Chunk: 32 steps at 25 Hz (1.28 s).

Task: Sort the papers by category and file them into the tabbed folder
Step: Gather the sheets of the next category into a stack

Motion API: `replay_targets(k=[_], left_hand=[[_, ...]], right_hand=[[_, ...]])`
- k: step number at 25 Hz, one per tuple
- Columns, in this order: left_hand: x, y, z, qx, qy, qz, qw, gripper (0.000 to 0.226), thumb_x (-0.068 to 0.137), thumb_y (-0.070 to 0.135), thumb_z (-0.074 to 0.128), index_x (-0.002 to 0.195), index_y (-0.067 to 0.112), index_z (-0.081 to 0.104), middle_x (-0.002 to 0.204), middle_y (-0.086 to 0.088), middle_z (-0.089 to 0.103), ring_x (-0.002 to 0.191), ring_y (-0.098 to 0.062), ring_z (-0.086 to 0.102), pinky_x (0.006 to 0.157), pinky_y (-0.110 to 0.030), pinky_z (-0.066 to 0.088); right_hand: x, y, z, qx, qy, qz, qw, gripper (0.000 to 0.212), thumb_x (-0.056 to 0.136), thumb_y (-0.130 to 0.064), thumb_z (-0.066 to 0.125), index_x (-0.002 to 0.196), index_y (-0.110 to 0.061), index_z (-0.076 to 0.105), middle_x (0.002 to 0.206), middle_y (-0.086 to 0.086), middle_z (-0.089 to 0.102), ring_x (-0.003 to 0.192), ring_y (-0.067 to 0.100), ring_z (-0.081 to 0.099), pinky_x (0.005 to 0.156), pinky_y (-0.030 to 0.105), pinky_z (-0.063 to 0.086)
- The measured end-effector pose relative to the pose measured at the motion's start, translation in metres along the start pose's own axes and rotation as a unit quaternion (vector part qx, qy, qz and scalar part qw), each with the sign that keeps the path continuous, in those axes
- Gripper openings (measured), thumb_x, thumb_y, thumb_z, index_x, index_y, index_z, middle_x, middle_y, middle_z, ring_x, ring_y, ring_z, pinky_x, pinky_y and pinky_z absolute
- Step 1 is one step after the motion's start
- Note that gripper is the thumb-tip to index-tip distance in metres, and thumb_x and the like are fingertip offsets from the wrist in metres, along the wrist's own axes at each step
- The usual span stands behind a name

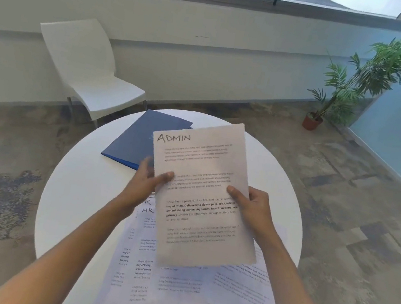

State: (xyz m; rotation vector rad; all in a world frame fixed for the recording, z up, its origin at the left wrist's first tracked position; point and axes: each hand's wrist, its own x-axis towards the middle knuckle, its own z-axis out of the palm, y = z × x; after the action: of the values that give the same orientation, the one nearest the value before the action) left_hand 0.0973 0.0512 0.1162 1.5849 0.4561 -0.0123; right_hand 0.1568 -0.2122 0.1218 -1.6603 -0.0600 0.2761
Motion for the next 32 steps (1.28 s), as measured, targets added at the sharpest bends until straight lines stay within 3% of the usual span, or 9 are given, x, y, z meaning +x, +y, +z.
replay_targets(k=[2,7,12,15,18,21,25,32], left_hand=[[-0.015,-0.017,0.016,-0.062,-0.064,-0.043,0.995,0.041,0.091,0.026,0.066,0.129,0.019,0.055,0.121,-0.005,0.070,0.102,-0.021,0.071,0.085,-0.039,0.056],[-0.030,-0.038,0.047,-0.111,-0.010,-0.081,0.990,0.016,0.095,0.015,0.060,0.110,0.017,0.064,0.094,-0.001,0.078,0.083,-0.022,0.075,0.066,-0.034,0.060],[-0.015,-0.036,0.031,-0.075,-0.030,-0.095,0.992,0.021,0.096,0.012,0.058,0.116,0.011,0.064,0.106,-0.012,0.075,0.088,-0.028,0.074,0.076,-0.043,0.060],[-0.004,-0.032,0.018,-0.087,-0.064,-0.158,0.982,0.022,0.095,0.010,0.059,0.116,0.011,0.063,0.105,-0.012,0.075,0.090,-0.032,0.074,0.076,-0.044,0.060],[0.007,-0.034,0.012,-0.095,-0.103,-0.214,0.967,0.026,0.093,0.011,0.062,0.119,0.012,0.061,0.107,-0.013,0.074,0.096,-0.037,0.071,0.084,-0.050,0.057],[0.016,-0.039,0.013,-0.119,-0.101,-0.242,0.958,0.028,0.092,0.014,0.062,0.121,0.013,0.060,0.108,-0.014,0.074,0.090,-0.033,0.073,0.075,-0.044,0.061],[0.032,-0.047,0.013,-0.101,-0.111,-0.235,0.960,0.027,0.096,0.013,0.059,0.122,0.014,0.060,0.111,-0.012,0.073,0.096,-0.033,0.072,0.080,-0.046,0.060],[0.070,-0.049,0.017,-0.042,-0.103,-0.233,0.966,0.020,0.096,0.014,0.059,0.111,0.027,0.061,0.107,-0.004,0.075,0.092,-0.028,0.074,0.079,-0.046,0.060]], right_hand=[[0.002,0.006,0.002,0.042,0.028,0.031,0.998,0.011,0.089,-0.017,0.072,0.089,-0.006,0.076,0.082,0.011,0.078,0.071,0.026,0.075,0.063,0.034,0.061],[0.008,0.019,0.010,0.094,0.091,0.071,0.989,0.013,0.089,-0.014,0.072,0.100,-0.007,0.076,0.088,0.008,0.078,0.076,0.026,0.075,0.072,0.039,0.062],[0.012,0.030,0.010,0.126,0.052,0.106,0.985,0.017,0.091,-0.016,0.069,0.106,-0.009,0.073,0.096,0.010,0.078,0.086,0.026,0.076,0.079,0.040,0.061],[0.012,0.041,0.011,0.109,0.020,0.122,0.986,0.019,0.092,-0.014,0.068,0.108,-0.005,0.072,0.099,0.009,0.078,0.089,0.025,0.075,0.083,0.040,0.060],[0.014,0.054,0.014,0.077,0.016,0.139,0.987,0.020,0.091,-0.014,0.069,0.107,-0.004,0.073,0.097,0.007,0.078,0.087,0.022,0.076,0.080,0.037,0.061],[0.020,0.063,0.014,0.049,0.036,0.135,0.989,0.019,0.090,-0.015,0.070,0.106,-0.005,0.074,0.096,0.005,0.078,0.083,0.018,0.076,0.072,0.029,0.061],[0.035,0.069,0.011,0.028,0.061,0.138,0.988,0.017,0.091,-0.016,0.071,0.105,-0.008,0.074,0.089,-0.003,0.077,0.073,0.008,0.074,0.059,0.017,0.056],[0.060,0.081,0.009,0.048,0.019,0.178,0.983,0.020,0.092,-0.015,0.068,0.111,-0.009,0.072,0.101,0.000,0.077,0.086,0.013,0.075,0.067,0.021,0.059]])
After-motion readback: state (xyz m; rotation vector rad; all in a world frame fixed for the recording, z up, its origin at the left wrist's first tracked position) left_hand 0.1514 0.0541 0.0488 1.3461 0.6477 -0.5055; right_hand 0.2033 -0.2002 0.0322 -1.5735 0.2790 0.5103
